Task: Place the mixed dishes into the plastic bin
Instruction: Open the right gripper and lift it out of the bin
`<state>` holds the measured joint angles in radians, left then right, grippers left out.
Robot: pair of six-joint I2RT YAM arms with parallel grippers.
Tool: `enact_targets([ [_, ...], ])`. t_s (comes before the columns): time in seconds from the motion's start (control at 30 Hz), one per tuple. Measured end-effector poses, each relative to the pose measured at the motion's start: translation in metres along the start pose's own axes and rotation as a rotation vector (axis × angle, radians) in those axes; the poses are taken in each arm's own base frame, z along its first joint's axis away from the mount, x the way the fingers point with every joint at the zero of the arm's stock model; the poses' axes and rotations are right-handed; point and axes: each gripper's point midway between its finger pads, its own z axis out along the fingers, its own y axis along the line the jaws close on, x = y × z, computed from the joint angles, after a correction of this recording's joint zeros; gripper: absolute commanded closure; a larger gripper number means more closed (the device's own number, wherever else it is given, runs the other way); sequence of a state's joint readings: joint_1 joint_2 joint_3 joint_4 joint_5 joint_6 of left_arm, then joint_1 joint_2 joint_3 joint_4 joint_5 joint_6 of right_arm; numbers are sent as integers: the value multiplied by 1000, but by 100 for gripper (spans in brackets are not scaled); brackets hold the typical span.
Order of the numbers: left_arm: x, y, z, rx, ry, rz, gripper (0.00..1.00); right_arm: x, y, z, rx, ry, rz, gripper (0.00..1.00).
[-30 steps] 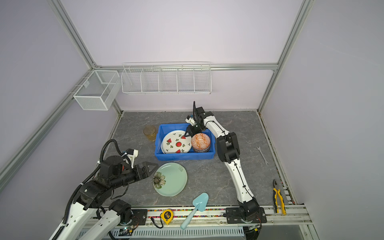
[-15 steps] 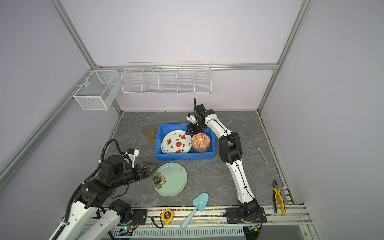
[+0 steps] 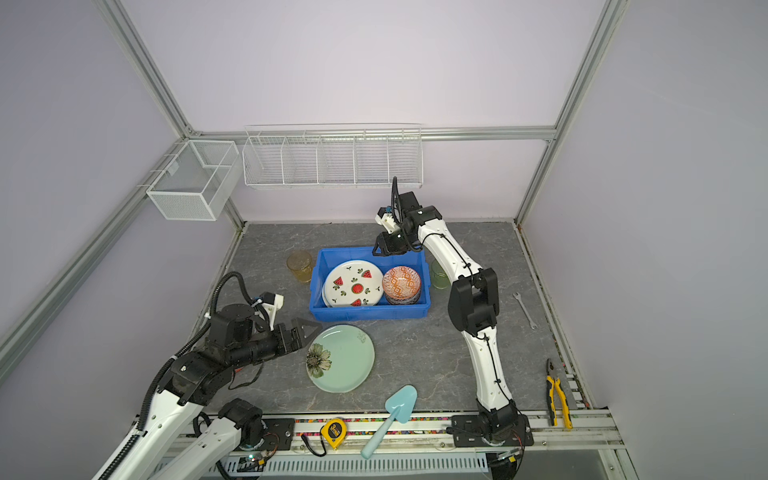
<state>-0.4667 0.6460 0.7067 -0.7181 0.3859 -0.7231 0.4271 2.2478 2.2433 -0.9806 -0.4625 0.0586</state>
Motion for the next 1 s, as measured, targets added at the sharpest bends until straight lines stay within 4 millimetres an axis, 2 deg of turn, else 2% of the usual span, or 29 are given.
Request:
enact_targets([
  [0.23, -2, 12, 15, -65, 31, -23, 0, 13, 24, -56, 42, -49, -37, 53],
  [0.37, -5, 25, 21, -135, 33, -39, 0, 35, 34, -81, 60, -58, -40, 51],
  [0.57, -14, 41, 16, -262, 15, -36, 0, 72, 40, -102, 83, -57, -30, 44],
  [0.6, -15, 43, 16, -277, 13, -34, 0, 78, 41, -104, 85, -57, -28, 41],
  [0.67, -16, 46, 17, -300, 18, -30, 0, 92, 41, -108, 92, -56, -19, 12],
  [0.7, -16, 48, 18, -307, 25, -32, 0, 98, 41, -109, 95, -53, -11, 4],
  [0.77, -14, 53, 23, -320, 43, -41, 0, 113, 40, -112, 103, -45, -1, 12],
  [1.0, 5, 79, 41, -381, 117, -89, 0, 153, 47, -114, 97, -31, 31, 12],
])
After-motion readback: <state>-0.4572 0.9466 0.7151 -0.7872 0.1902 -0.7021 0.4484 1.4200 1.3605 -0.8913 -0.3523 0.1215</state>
